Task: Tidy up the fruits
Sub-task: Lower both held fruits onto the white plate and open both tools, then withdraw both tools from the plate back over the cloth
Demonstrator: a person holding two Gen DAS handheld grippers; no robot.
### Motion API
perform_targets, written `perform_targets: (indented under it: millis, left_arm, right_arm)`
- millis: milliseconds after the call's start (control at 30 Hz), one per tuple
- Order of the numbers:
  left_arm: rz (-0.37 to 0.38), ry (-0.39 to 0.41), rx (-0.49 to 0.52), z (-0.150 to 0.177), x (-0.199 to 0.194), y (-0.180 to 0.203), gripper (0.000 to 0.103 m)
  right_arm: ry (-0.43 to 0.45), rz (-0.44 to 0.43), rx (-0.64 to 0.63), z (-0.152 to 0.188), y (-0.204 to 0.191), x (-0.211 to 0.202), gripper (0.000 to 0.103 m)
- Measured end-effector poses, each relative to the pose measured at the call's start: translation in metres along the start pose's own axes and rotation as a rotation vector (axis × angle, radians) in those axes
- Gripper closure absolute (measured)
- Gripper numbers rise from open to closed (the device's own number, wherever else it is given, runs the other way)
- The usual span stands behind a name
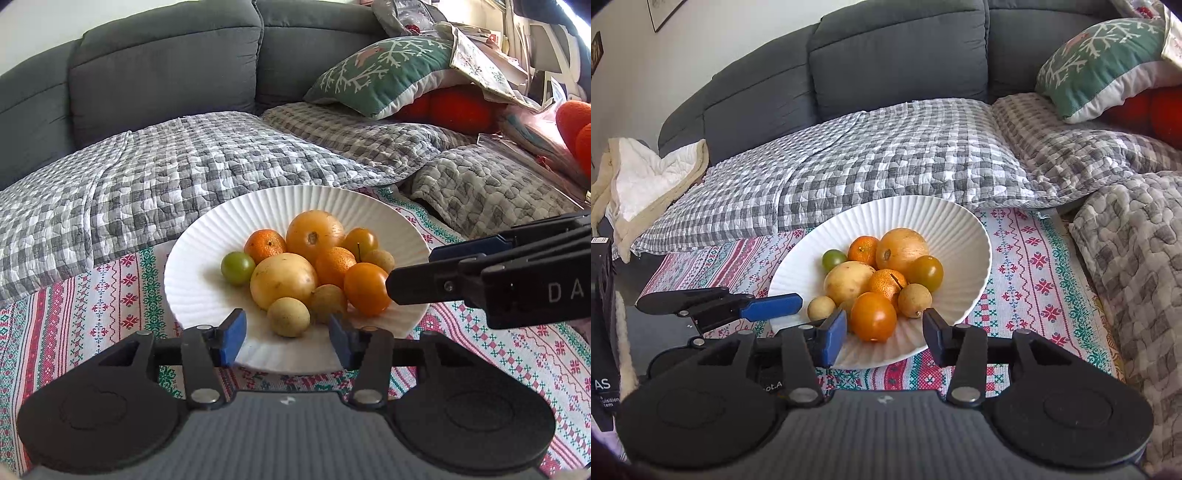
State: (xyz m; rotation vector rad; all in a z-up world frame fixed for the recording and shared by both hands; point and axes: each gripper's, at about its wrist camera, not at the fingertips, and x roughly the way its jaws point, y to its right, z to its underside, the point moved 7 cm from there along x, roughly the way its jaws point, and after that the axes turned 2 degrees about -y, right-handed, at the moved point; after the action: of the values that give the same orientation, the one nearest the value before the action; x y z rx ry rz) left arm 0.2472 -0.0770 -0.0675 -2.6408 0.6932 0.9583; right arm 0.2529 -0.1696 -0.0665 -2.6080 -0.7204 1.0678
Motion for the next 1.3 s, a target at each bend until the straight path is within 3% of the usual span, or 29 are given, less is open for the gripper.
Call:
perform_targets:
  millis: [233,500,800,1300]
  left_arm:
    - [0.006,0.012,-0.017,0.000,-0.018,0.004,0.029]
    - [0.012,0.010,-0.042,0.009,-0.048,0.005,0.017]
    - [0.008,-0.007,-0.055,0.023,-0.077,0.008,0.009]
    - [-0.022,-0.030,-0.096,0.048,-0.107,0.008,0.009]
  right_arm:
    - [0.021,0.018,-0.021,-0.002,-0.005,-0.018,0.029]
    - [0.037,0.042,0.004,-0.001,-0.006,-0.043,0.007]
    - [0.040,0.072,-0.013,0.009,-0.015,-0.067,0.001]
    - [0.069,0.060,-0.042,0.031,-0.029,-0.096,0.000]
